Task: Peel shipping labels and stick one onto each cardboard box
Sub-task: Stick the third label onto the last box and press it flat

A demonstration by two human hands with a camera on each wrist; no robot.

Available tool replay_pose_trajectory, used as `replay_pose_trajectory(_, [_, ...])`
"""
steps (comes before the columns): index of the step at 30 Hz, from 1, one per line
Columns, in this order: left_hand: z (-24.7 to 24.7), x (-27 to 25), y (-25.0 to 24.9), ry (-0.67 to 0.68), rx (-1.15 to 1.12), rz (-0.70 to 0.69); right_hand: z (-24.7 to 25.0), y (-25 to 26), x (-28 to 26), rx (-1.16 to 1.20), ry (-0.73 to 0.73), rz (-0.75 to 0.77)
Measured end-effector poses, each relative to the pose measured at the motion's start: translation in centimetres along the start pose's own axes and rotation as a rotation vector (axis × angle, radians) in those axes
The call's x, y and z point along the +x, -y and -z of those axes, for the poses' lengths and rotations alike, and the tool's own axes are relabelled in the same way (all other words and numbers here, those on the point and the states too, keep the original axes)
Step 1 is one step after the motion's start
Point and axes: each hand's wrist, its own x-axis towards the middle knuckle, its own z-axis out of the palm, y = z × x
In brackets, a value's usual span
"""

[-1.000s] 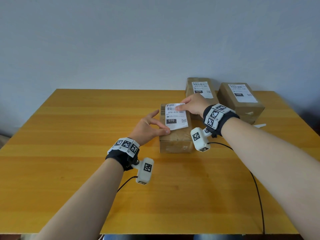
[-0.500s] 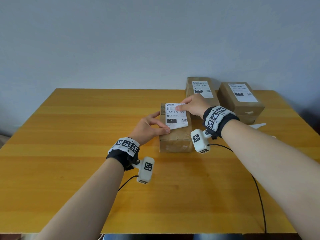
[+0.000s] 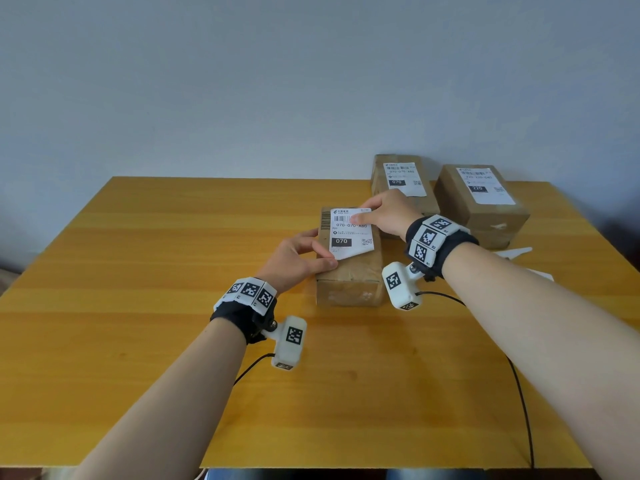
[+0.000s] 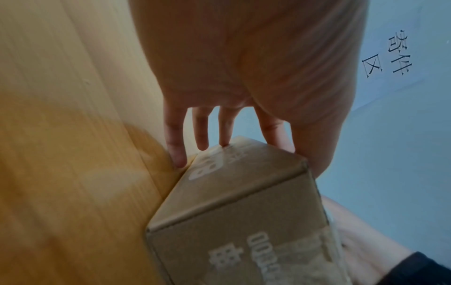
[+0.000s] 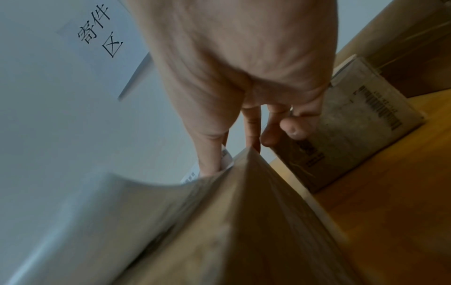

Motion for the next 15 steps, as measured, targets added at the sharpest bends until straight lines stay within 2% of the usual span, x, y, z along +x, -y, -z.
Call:
replay_pose_trajectory(4, [0.0,0.2,0.5,0.026,-0.033,-0.008,-0.1,-0.1,0.0,0.008,-0.012,0.013])
replay_pose_trajectory(9, [0.2,-0.3,0.2,0.047,-0.111,0.045,0.4,0.0,0.2,0.042,0.023,-0.034])
replay_pose_trajectory(15, [-0.2,0.3,-0.7,-0.059,-0.027,0.117,0.5,0.6,-1.0,0.003,0.088,-0.06])
